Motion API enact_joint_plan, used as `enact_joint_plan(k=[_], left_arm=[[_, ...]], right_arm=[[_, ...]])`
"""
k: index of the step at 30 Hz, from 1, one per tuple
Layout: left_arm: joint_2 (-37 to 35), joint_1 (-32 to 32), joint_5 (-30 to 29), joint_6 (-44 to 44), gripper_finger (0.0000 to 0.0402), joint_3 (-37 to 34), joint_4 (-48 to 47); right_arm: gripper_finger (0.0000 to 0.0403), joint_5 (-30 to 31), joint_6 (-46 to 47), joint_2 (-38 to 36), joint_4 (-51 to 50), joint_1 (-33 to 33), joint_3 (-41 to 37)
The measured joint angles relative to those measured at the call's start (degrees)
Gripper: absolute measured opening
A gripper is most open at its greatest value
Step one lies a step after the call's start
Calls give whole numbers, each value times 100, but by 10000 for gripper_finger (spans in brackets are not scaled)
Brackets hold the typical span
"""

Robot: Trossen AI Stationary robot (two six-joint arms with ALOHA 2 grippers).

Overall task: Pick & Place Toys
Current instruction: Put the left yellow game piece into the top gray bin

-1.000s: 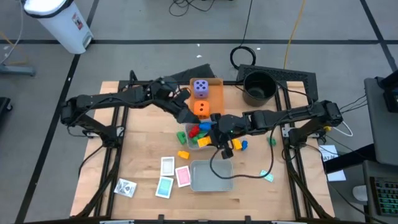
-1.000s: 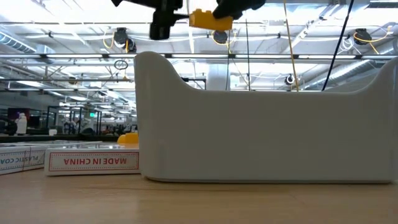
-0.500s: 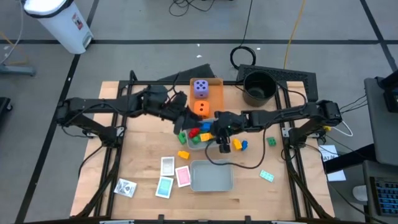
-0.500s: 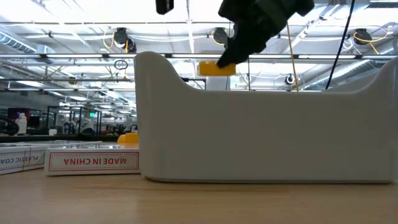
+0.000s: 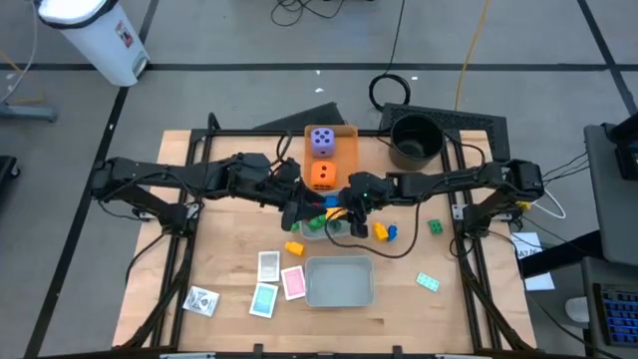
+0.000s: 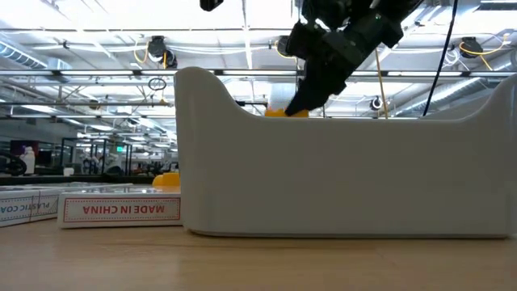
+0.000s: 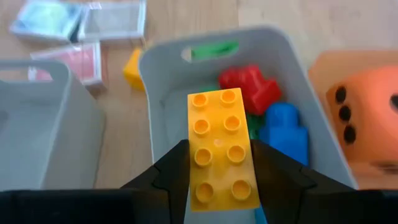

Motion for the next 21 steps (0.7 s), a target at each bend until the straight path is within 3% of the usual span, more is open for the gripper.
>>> enact_joint_plan(k=[21], left_arm=[[0,-148,-102,-11,214,2,-11]], right_arm=[[140,125,581,855,600,-36,5]])
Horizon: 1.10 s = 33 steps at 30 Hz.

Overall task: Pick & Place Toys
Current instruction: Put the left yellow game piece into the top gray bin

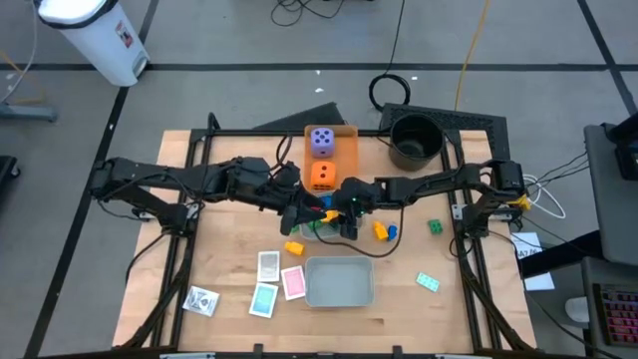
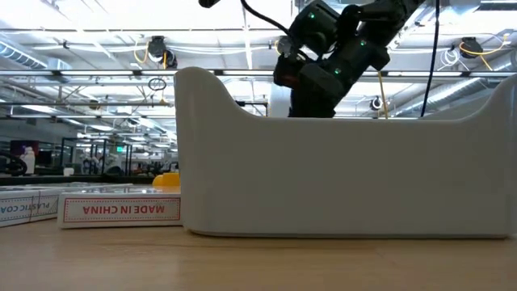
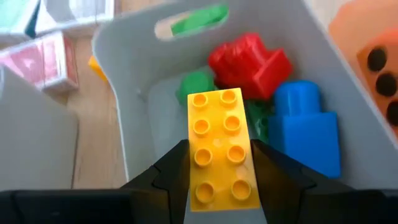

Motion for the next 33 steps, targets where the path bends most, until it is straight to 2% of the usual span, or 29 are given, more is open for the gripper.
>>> enact_joint_plan(k=[11,21,33], left_arm=[[0,-40,-292,3,214,0,-24],[0,-38,-299,107,214,0,19],[0,-39,-299,98,214,0,3]], right_arm=[[141,-77,-18,-4,598,46,1],[140,-122,54,10,845,-122,1],[140,-259,110,372,1114,-58,-3]])
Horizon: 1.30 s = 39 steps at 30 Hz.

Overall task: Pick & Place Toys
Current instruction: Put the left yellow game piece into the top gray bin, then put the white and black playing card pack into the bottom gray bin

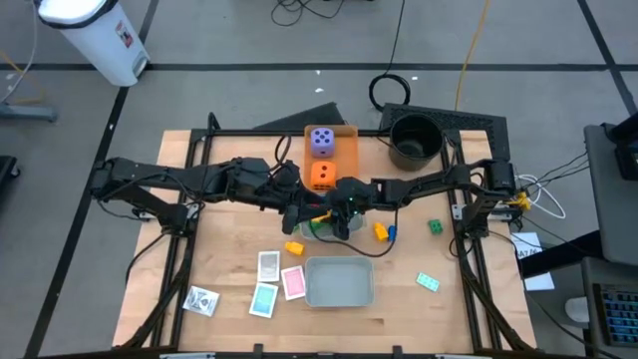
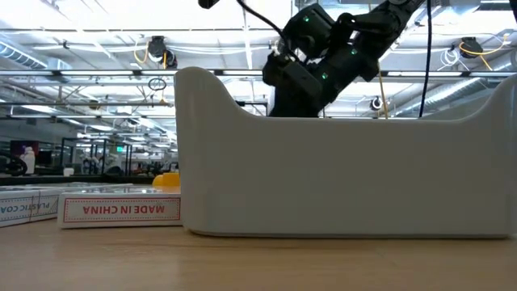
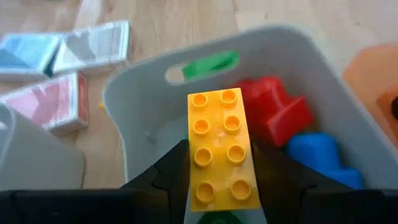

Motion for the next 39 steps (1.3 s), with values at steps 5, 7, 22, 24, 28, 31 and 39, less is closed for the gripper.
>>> enact_joint_plan(k=[5,7,22,24,28,31,39], left_arm=[[0,3,0,-2,214,0,-3],[0,3,0,-4,214,0,-3],[0,0,0,-5,214,0,-1],[0,-1,2,-9,214,0,-1],[0,-25,1,-35,214,0,-14],[0,-63,2,4,214,2,-137],[-94,-78,56,7,214,2,-676]], right_arm=[[140,22,-17,4,-5,-7,5],[140,15,-22,2,14,-7,5],[188,-4,-46,-1,9,-5,5],[197,-4,-46,-1,13,-5,5],[207,-4,-45,-1,14,-5,5],[209,-6,-42,-1,51,-5,5],[210,-8,47,-265,257,-5,5]])
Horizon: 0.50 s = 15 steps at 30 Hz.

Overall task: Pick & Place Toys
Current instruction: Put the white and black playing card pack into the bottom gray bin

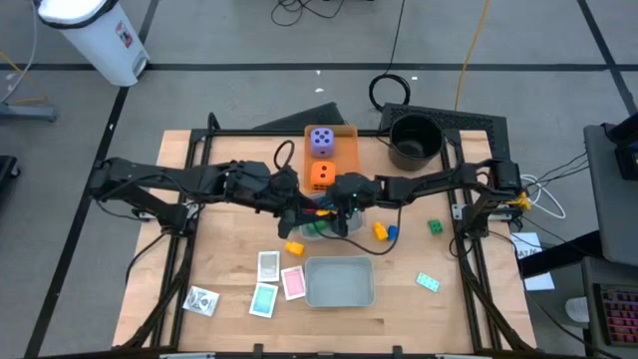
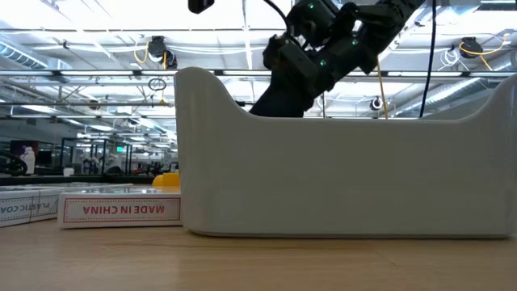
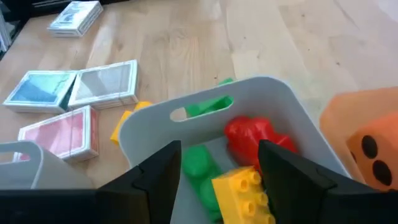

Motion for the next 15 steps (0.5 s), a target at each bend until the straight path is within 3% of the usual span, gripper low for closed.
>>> enact_joint_plan(k=[8,15], left_arm=[[-319,-158,99,-10,214,2,-849],[-398,-803,-195,-568,214,2,-1985]], right_arm=[[210,-4,524,-370,30,4,-2],[210,-449,1764,-402,965,159,-2]])
